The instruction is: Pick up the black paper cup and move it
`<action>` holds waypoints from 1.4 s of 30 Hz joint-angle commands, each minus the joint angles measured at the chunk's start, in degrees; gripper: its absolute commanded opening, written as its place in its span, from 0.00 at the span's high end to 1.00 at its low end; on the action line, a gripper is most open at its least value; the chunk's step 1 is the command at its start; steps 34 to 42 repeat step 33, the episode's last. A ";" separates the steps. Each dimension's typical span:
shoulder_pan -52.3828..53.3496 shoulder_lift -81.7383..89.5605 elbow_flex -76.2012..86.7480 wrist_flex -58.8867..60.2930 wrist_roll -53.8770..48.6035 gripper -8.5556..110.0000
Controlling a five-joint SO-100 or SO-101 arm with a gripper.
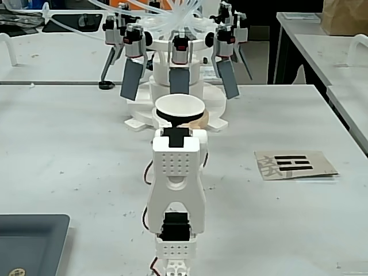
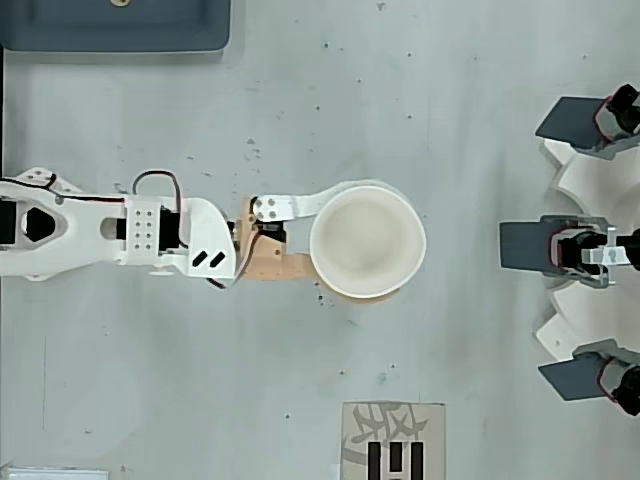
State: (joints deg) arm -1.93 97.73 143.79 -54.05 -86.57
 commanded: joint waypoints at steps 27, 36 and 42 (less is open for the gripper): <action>0.79 -11.95 -25.75 9.58 0.18 0.81; 0.79 -11.95 -25.75 9.58 0.18 0.81; 0.79 -11.95 -25.75 9.58 0.18 0.81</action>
